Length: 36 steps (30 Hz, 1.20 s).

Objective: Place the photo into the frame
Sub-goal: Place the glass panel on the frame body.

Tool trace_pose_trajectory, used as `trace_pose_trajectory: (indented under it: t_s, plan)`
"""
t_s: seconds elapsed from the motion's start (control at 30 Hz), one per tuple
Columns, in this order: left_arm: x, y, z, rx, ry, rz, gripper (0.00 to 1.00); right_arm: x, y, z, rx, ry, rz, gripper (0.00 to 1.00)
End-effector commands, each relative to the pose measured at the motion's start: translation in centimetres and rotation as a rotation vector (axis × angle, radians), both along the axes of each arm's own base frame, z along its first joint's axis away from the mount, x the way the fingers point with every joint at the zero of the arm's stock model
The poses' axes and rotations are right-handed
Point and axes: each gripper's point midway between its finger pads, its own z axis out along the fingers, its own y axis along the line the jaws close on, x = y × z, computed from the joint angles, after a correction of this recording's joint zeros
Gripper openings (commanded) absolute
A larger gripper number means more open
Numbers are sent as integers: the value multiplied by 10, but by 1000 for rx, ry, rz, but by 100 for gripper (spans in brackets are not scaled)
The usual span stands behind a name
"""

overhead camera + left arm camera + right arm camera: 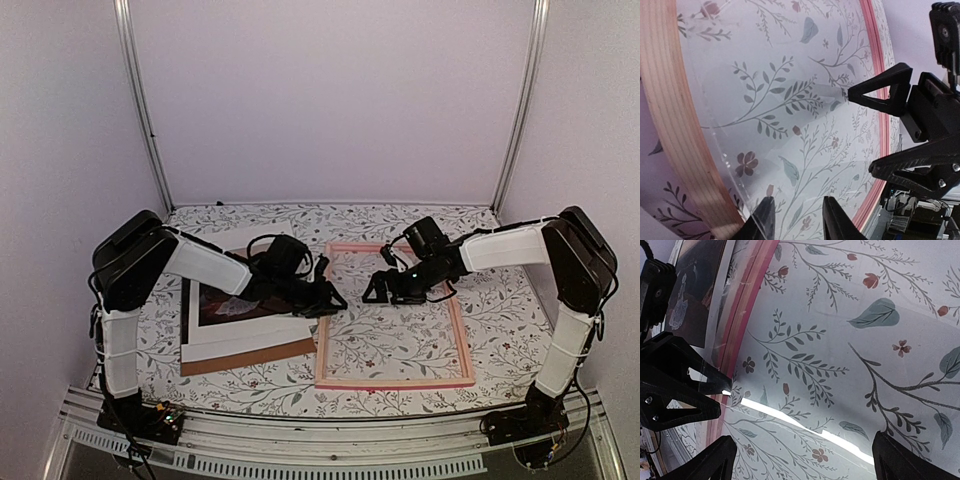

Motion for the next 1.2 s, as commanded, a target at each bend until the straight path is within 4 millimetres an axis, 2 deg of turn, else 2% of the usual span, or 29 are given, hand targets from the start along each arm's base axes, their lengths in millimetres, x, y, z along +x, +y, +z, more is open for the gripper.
trace_pose_trajectory:
  t_s: [0.0, 0.43, 1.17]
  plan:
    - [1, -3, 21, -3, -63, -8, 38, -8, -1, -14, -9, 35, 5, 99]
    - [0, 5, 25, 31, -88, 2, 45, -13, -7, -21, -30, 45, 2, 99]
    - [-2, 14, 27, 63, -110, 9, 46, -13, -13, -18, -71, 30, 14, 99]
